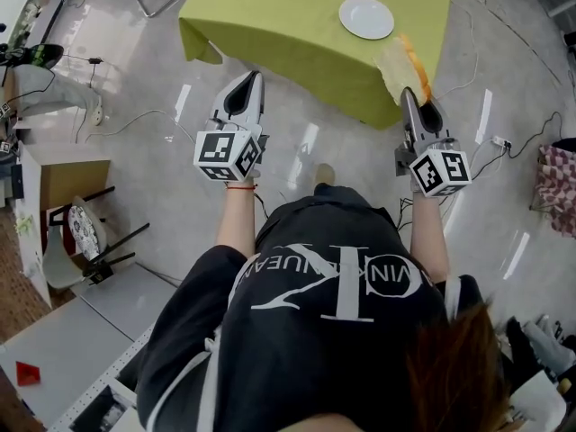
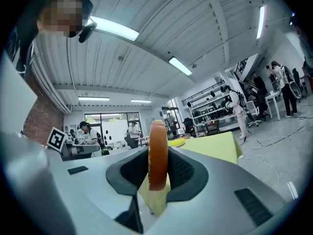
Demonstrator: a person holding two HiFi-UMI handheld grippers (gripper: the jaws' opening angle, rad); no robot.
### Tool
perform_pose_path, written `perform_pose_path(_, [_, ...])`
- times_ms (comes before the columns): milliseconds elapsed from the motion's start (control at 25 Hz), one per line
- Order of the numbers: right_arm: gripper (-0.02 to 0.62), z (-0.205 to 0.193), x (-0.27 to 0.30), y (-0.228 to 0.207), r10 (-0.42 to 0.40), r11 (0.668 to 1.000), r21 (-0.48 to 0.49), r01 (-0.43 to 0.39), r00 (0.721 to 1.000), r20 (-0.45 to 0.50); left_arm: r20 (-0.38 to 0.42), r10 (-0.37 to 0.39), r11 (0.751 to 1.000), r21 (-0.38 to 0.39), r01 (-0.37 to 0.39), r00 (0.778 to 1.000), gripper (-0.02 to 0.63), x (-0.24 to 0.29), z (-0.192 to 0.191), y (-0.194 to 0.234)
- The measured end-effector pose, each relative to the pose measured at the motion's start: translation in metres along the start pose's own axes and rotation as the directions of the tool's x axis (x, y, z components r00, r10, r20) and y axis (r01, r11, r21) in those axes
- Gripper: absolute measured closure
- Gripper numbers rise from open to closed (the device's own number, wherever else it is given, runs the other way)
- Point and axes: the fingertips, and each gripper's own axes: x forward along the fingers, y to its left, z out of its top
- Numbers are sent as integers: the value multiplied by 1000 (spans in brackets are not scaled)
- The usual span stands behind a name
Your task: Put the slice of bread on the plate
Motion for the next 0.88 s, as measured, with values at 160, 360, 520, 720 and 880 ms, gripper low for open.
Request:
perform_pose_path(160, [503,2,22,-17,-1,1000,15,1,1000,5,3,-12,1000,10,12,1000,595,29,6,5])
perform_pose_path(360, [503,-2,42,-27,16,1000,20,-16,1000,-11,-12,-19,1000,0,19,1000,595,54,-1,9])
perform_pose_path(520, [503,-5,48,-39,8,1000,29,-8,1000,-26,-33,-40,999,1,41,999,595,67,-6,3])
perform_pose_path(720, [503,-13,61,-44,4,999,52,-2,999,-46,-60,-27,1000,-8,27,998,595,71,-11,14])
perform_pose_path(880, [503,-15,71,-43,8,998,57,-4,998,-62,-80,-30,999,-13,29,996,595,78,-15,23])
